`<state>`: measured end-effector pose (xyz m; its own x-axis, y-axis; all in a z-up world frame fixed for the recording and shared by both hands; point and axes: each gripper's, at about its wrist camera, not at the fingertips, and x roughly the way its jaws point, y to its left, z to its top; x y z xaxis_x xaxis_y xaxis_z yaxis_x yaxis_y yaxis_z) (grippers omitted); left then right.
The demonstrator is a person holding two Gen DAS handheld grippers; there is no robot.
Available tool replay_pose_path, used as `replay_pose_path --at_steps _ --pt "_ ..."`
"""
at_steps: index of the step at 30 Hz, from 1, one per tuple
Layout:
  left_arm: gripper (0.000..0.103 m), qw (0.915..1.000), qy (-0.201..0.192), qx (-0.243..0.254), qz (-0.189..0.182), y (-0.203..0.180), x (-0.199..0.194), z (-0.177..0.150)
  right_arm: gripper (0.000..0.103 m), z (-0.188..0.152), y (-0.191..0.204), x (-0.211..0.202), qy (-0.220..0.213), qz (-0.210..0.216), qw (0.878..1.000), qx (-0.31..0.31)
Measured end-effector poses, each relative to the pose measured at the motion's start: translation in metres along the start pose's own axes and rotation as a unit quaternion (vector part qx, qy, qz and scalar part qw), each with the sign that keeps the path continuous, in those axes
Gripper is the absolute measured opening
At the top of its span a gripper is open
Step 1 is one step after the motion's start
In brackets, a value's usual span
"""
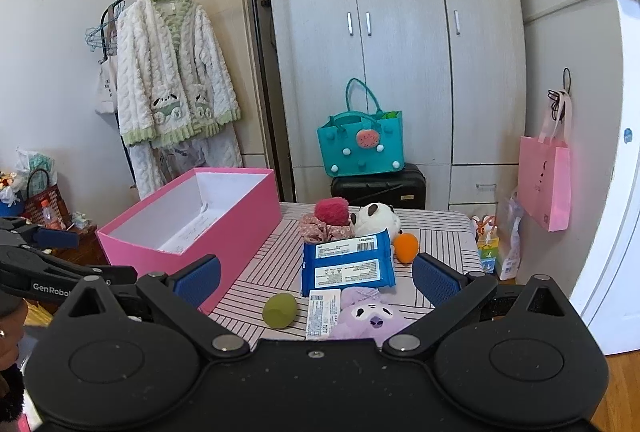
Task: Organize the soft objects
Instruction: 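Move both tools toward the items on the striped table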
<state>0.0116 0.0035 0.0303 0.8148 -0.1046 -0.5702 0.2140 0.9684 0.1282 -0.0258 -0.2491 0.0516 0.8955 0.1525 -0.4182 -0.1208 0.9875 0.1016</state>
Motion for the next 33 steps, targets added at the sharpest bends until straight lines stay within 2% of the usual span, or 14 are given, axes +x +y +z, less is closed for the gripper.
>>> replay_pose_path --at_steps 18,23,33 --pt "0.103 1.0000 0.007 0.003 -0.007 0.005 0.002 -0.003 0.103 -0.001 0.011 -0.010 -0.007 0.004 0.999 -0.039" --pt "0.103 1.0000 0.003 0.007 0.005 0.007 0.003 -0.003 0.103 0.000 0.008 -0.008 -0.006 0.001 0.999 -0.036" --pt "0.103 0.9998 0.008 0.020 -0.005 0.005 0.004 0.001 0.103 0.000 0.004 -0.003 -0.012 0.030 0.999 -0.041"
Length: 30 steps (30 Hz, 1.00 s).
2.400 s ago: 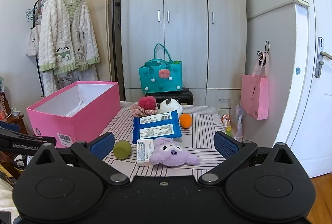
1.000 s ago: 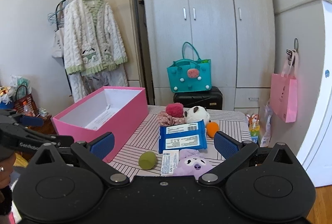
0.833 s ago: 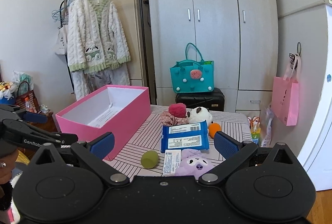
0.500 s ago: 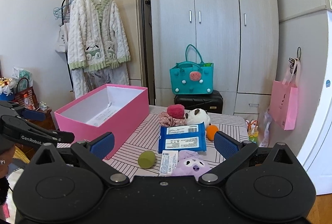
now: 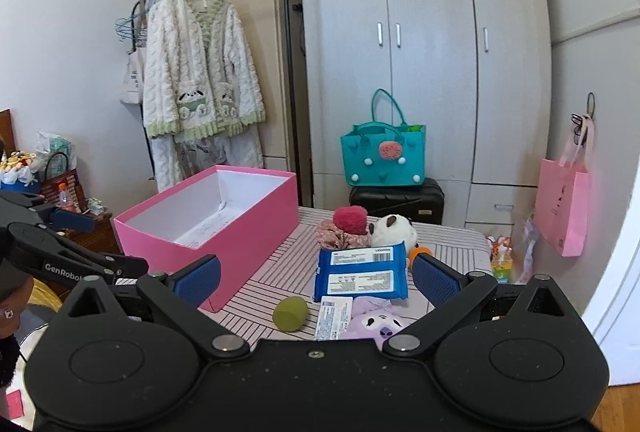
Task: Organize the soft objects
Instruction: 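Move both tools toward the items on the striped table, then grasp the green sponge with the left tool while the right tool grasps the white wipe pack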
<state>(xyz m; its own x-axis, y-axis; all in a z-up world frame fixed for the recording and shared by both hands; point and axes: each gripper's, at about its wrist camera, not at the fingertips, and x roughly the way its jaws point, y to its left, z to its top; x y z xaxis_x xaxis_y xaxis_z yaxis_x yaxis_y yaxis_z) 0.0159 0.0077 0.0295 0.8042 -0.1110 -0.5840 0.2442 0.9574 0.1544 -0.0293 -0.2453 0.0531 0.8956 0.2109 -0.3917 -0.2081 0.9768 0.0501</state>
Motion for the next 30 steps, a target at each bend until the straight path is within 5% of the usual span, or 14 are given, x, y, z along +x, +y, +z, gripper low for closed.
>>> replay_pose_path --at_steps 7,12,18,24,30 --pt "0.102 0.9996 -0.022 0.014 -0.002 -0.003 0.007 0.004 0.103 -0.015 -0.013 0.008 -0.046 0.011 0.999 -0.017" --pt "0.102 0.9982 -0.043 0.036 0.020 -0.017 0.025 0.009 0.100 -0.029 -0.020 0.030 -0.022 0.022 0.998 -0.047" --pt "0.102 0.9977 -0.049 0.039 -0.026 -0.032 0.048 0.018 0.084 -0.045 -0.020 0.064 0.044 0.082 0.994 -0.058" --pt "0.102 0.9949 -0.004 0.017 -0.100 -0.042 0.078 0.028 0.059 -0.070 -0.013 0.097 0.095 0.102 0.989 -0.047" --pt "0.098 0.9891 0.004 0.045 -0.140 -0.063 0.094 0.019 0.059 -0.084 -0.014 0.107 0.094 0.113 0.989 0.008"
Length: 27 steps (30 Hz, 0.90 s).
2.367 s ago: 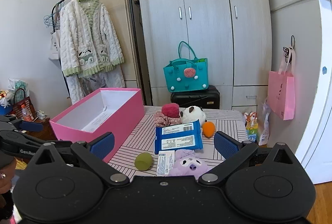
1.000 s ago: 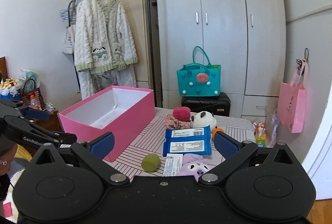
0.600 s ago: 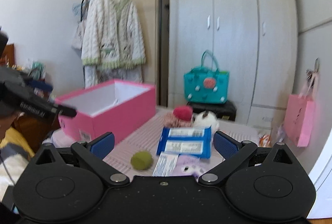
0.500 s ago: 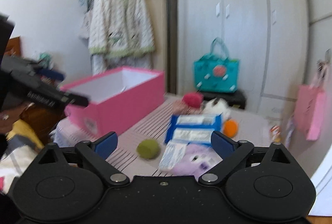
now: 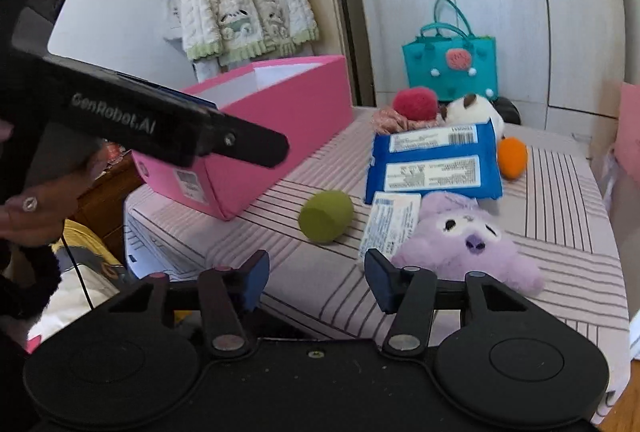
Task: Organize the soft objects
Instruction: 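Grasp the green sponge with the left tool while the right tool grasps the white wipe pack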
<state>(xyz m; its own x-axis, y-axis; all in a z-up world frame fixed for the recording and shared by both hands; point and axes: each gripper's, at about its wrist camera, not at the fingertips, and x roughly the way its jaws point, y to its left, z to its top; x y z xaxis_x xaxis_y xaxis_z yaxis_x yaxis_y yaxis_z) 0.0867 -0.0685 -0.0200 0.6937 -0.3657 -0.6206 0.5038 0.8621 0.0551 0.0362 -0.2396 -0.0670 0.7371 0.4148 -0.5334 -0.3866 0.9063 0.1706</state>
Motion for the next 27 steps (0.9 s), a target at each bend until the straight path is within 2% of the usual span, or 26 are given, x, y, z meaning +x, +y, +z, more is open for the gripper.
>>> replay_pose_path --at_steps 2,7,12,14,19,24,27 --pt "0.090 1.0000 0.007 0.004 -0.005 -0.005 0.010 -0.003 0.058 -0.002 -0.001 0.006 0.003 -0.014 1.000 0.000" --pt "0.080 0.9989 0.031 -0.013 -0.033 -0.004 0.032 -0.006 0.058 -0.006 -0.006 0.017 0.002 -0.056 0.998 -0.010" --pt "0.074 0.9990 0.034 -0.011 -0.025 -0.004 0.049 -0.008 0.059 -0.006 -0.011 0.021 0.006 -0.054 0.998 -0.013" --pt "0.065 0.9988 0.043 -0.015 -0.020 -0.004 0.056 -0.008 0.060 -0.006 -0.013 0.028 0.007 -0.063 0.998 -0.018" --pt "0.052 0.9957 0.077 -0.037 -0.035 0.000 0.073 -0.011 0.062 -0.008 -0.016 0.044 0.014 -0.082 0.996 -0.029" --pt "0.050 0.9947 0.084 -0.053 -0.026 0.005 0.083 -0.013 0.069 -0.005 -0.021 0.056 0.009 -0.085 0.996 -0.023" --pt "0.049 0.9935 0.089 -0.064 -0.029 0.007 0.087 -0.014 0.070 -0.004 -0.019 0.063 0.001 -0.093 0.995 -0.031"
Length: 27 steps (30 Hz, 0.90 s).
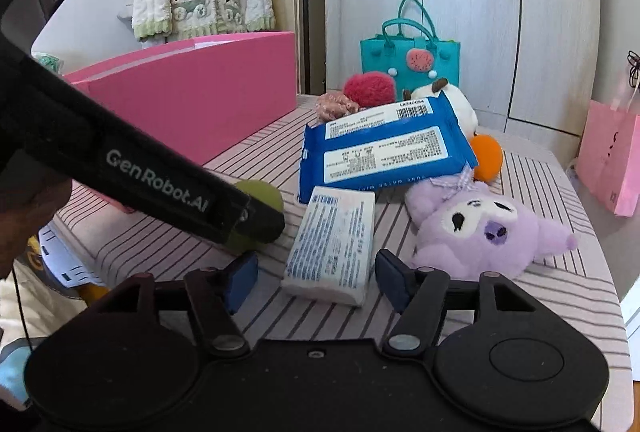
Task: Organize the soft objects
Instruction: 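Grasp the green sponge with the left tool while the right tool grasps the white wipe pack, then lift the green sponge and white wipe pack and carry both over the pink box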
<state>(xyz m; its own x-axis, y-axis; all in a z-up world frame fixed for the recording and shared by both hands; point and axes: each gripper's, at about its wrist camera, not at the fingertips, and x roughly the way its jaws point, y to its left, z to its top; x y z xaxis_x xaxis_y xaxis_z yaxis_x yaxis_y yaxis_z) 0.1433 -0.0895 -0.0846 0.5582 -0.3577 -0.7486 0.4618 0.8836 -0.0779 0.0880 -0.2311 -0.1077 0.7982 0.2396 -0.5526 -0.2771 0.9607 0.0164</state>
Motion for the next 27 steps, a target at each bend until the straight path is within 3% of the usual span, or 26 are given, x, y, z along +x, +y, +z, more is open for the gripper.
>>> replay_pose_path --at_steps 2,3,6,10,15,18,20,27 --pt "0.049 1.0000 0.003 -0.006 0.001 0.001 0.003 -0.002 0.065 0.002 0.001 0.003 -0.003 -0.001 1.000 0.001" --pt "0.049 1.0000 0.001 -0.008 0.002 0.002 0.004 -0.003 0.055 0.002 0.001 0.004 -0.003 -0.001 1.000 0.002" --pt "0.050 0.9998 -0.007 -0.004 0.020 -0.002 0.001 -0.003 0.047 0.003 0.001 0.003 -0.004 0.003 1.000 0.006" --pt "0.049 0.9999 0.002 -0.010 0.014 0.000 0.003 -0.003 0.046 0.004 0.002 0.002 0.000 -0.002 1.000 0.008" --pt "0.049 0.9979 0.020 -0.060 -0.015 0.014 0.006 -0.001 0.046 0.004 0.004 -0.004 0.008 -0.012 1.000 0.011" --pt "0.049 0.9975 0.014 -0.069 -0.007 0.016 0.006 -0.001 0.045 0.005 0.005 -0.011 0.005 -0.014 1.000 0.010" --pt "0.037 0.9977 0.007 -0.068 -0.004 0.015 0.006 -0.002 0.045 0.004 0.006 -0.014 0.006 -0.018 1.000 0.005" --pt "0.036 0.9980 -0.005 -0.063 0.003 0.014 0.000 -0.004 0.045 0.006 0.007 -0.021 0.002 -0.033 0.999 -0.001"
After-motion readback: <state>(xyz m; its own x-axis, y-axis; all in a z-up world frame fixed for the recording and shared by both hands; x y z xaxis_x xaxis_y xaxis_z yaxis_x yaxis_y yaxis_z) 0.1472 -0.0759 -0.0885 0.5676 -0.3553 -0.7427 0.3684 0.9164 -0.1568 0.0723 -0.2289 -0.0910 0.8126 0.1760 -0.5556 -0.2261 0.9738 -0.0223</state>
